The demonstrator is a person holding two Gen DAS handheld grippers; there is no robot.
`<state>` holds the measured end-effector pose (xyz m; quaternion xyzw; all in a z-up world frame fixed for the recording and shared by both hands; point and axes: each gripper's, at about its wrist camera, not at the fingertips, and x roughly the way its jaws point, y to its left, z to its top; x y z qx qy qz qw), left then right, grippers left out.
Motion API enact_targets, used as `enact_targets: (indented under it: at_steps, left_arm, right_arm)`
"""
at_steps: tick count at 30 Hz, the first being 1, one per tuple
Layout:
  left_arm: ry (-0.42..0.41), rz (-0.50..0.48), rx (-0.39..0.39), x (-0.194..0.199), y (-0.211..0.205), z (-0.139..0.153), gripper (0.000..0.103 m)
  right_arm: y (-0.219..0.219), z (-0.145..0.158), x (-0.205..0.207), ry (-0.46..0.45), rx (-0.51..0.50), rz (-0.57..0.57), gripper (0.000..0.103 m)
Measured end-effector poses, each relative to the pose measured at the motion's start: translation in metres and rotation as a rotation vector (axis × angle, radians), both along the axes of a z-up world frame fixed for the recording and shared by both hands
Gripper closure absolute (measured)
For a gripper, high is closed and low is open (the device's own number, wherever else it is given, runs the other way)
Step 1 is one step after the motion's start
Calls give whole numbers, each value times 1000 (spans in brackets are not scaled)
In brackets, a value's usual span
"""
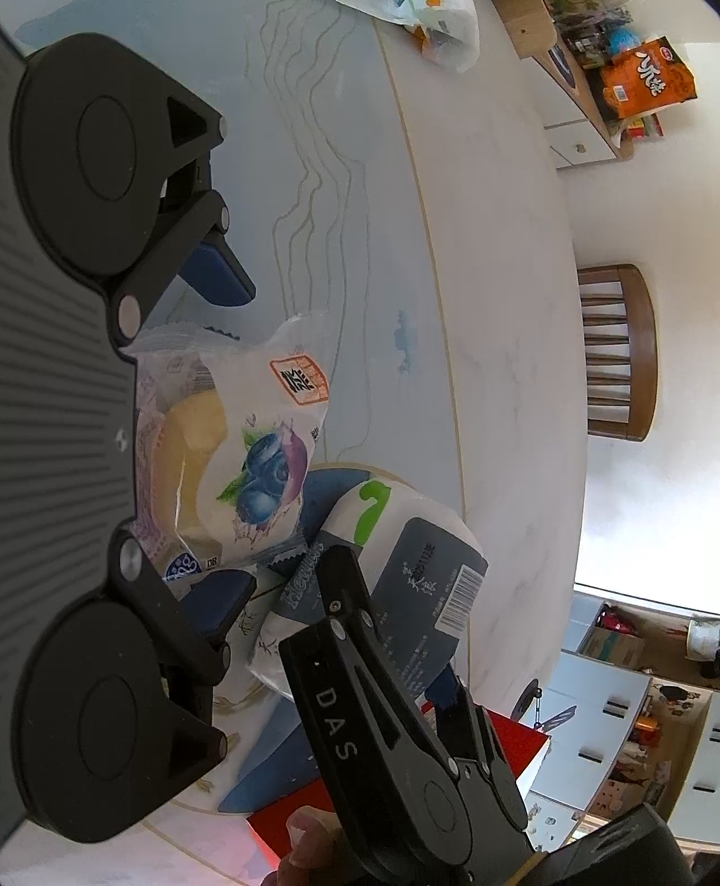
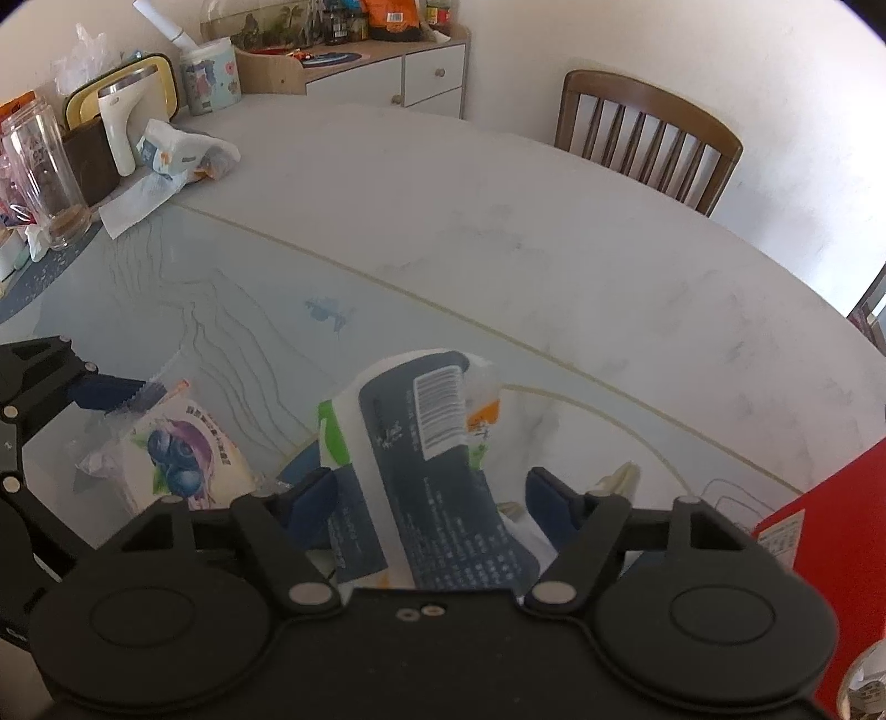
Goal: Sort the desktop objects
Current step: 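Grasp the blueberry bread bag with left tool while right tool grasps the white wet-wipe pack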
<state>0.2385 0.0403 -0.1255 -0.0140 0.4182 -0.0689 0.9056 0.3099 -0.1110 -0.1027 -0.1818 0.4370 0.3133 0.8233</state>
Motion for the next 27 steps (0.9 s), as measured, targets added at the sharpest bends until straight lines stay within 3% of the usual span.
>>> enact_targets:
  at_steps: [2,5,12,15,20,24,27]
  left_arm:
    - [-3,-5,-2,0,0,0,2]
    - [-7,-20,-8,0,1,1,11]
    - [0,-44,-38,-1,-1,1,27]
    - [4,-45,-52,-1,0,2,31]
    - [17,-44,-80,-1,3,2,33]
    - [27,-47,-98,-1,5,3,34]
    - [31,-49,-112,-5,6,4,36]
  right_arm:
    - [0,-1,1,7,-2,0,33]
    - [2,-3,1,23,-3,2,44]
    - [3,-1,1,23,-4,2,52]
    - [3,1,1,23,0,-3,60]
    - [2,6,-4,17,11,-16,63]
    - [-1,13,-7,16,16,-34,76]
    - [-5,15,-11,22,24,-52,81]
